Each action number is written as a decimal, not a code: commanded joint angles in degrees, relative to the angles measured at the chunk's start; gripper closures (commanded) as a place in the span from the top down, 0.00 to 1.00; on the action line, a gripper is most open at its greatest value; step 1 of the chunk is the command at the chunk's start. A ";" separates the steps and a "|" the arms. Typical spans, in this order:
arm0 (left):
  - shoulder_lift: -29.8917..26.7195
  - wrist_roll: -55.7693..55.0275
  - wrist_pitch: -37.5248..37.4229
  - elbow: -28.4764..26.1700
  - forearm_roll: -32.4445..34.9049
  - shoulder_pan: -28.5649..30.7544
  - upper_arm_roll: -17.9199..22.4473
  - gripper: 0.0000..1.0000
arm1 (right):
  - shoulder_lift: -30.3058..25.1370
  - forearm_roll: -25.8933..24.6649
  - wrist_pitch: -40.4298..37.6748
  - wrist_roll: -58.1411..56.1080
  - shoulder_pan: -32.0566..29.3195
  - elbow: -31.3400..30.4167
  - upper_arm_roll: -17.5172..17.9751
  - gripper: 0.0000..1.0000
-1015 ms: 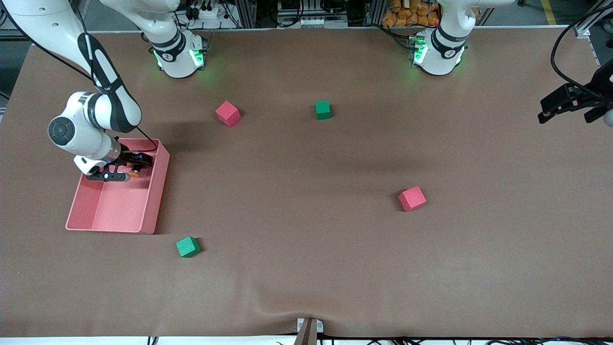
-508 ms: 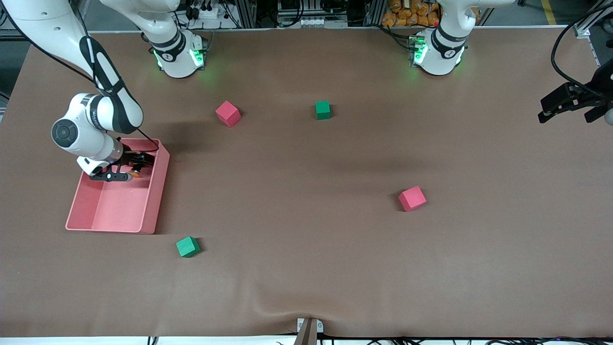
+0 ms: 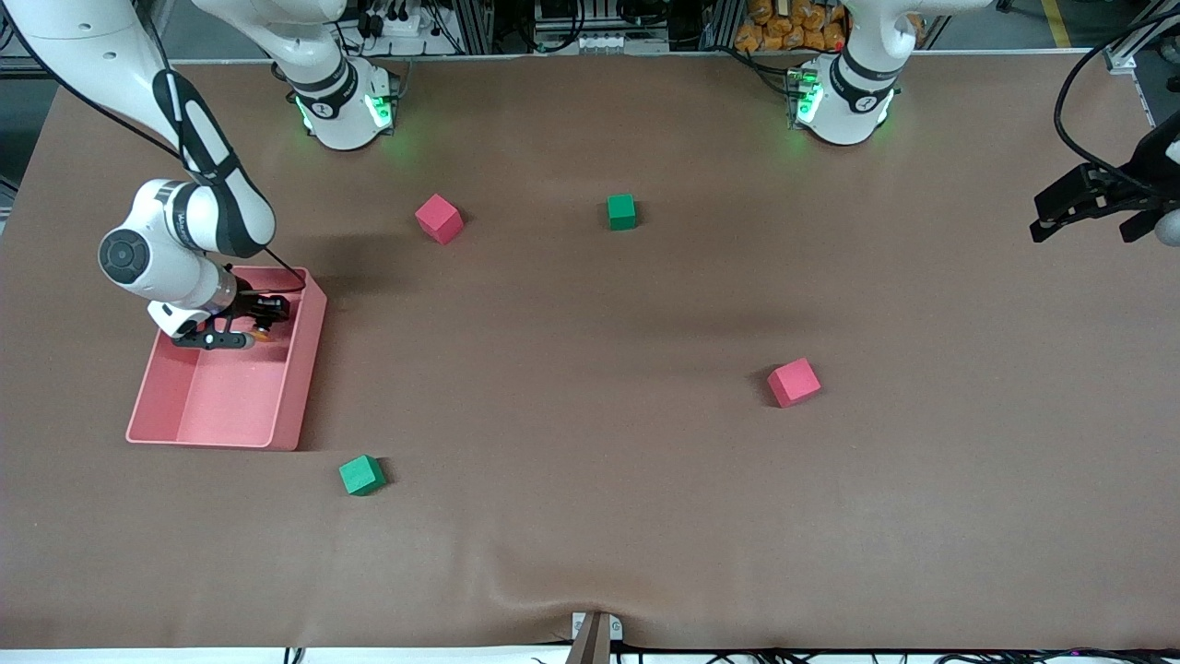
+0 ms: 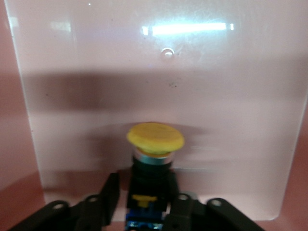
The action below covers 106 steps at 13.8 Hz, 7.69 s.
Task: Place and upright button with both arms
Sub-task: 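Lift the button out of the tray and carry it to mid-table, then lower the button onto the table and open the right gripper, then withdraw the right gripper while the left gripper reaches toward the button, then position the left gripper over the button and descend around it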
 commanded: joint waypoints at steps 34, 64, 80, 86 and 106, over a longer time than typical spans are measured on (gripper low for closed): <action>1.79 0.26 0.39 0.37 -0.56 -1.39 -0.62 1.00 | 7.62 6.39 -25.00 9.83 35.11 39.45 1.27 0.00; 5.58 -0.26 0.56 2.56 -0.56 -2.71 -0.53 1.00 | 33.67 12.91 -6.72 54.50 60.97 61.00 1.00 1.00; 7.41 -8.59 1.62 2.56 -0.56 -6.74 -4.48 1.00 | -1.47 9.22 -30.79 34.31 58.87 45.19 -21.49 1.00; 14.70 -16.94 2.76 5.10 -0.47 -14.46 -5.89 1.00 | -11.94 5.10 -47.58 20.44 44.13 45.44 -20.72 1.00; 30.89 -36.39 9.35 5.29 -9.96 -23.37 -5.45 1.00 | -18.72 0.26 -66.99 -2.62 4.02 57.12 4.34 1.00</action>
